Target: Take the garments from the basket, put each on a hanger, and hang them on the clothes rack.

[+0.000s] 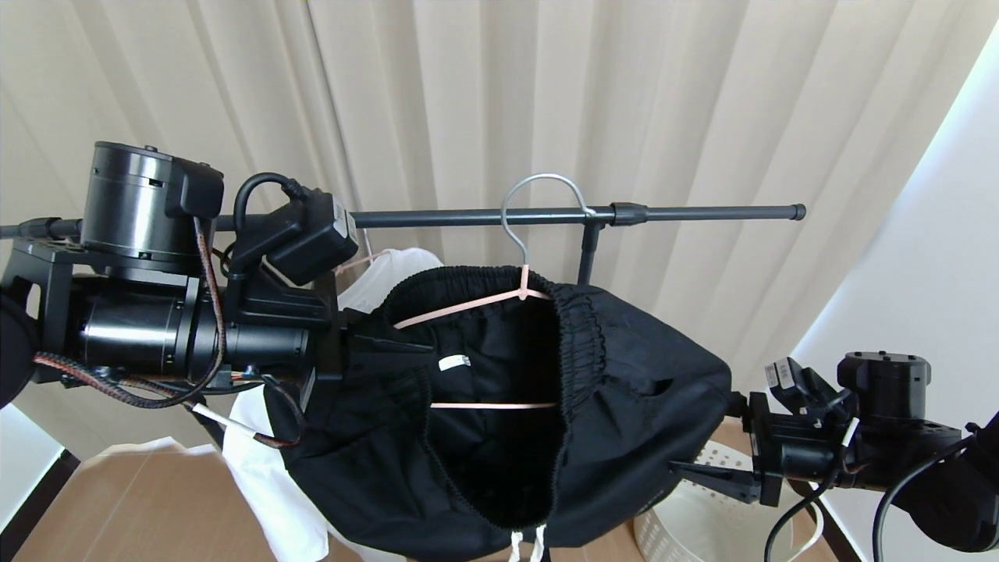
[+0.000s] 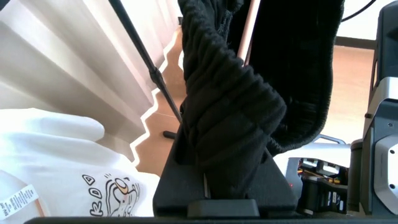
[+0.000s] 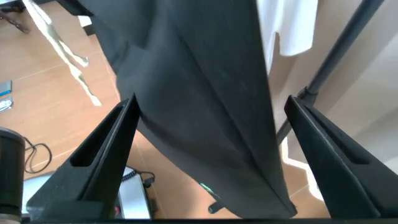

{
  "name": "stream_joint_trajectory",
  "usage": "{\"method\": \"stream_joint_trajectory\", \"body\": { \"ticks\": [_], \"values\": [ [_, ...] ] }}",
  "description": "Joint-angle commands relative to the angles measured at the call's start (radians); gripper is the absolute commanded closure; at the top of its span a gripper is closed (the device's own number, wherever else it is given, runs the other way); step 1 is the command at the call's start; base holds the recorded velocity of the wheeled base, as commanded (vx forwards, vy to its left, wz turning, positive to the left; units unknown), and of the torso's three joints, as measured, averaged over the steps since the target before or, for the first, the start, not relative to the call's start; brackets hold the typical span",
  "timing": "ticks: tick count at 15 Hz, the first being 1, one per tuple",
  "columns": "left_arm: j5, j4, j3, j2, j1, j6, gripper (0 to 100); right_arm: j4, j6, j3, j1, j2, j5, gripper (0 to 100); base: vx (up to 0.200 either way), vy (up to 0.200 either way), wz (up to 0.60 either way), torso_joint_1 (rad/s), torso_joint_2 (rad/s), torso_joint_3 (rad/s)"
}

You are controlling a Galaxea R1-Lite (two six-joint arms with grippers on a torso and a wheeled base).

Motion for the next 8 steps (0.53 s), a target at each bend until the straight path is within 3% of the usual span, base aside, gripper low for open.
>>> {"method": "stream_joint_trajectory", "body": {
  "ticks": [1,4,8],
  "values": [
    [0.000,0.000,0.015,-0.017,0.001,-0.001,100,-0.001,0.027,-0.004,0.000,-0.016,0.001,100,0.000,0.000,0.00,0.000,0.00,0.000],
    [0.000,-0.003,0.039,-0.043,0.007,-0.028,100,-0.001,0.054,-0.016,-0.027,-0.036,0.001,100,0.000,0.000,0.00,0.000,0.00,0.000],
    [0.002,-0.086,0.107,-0.077,0.030,-0.106,100,0.000,0.099,-0.039,-0.061,-0.034,0.001,100,0.000,0.000,0.00,0.000,0.00,0.000]
  ]
}}
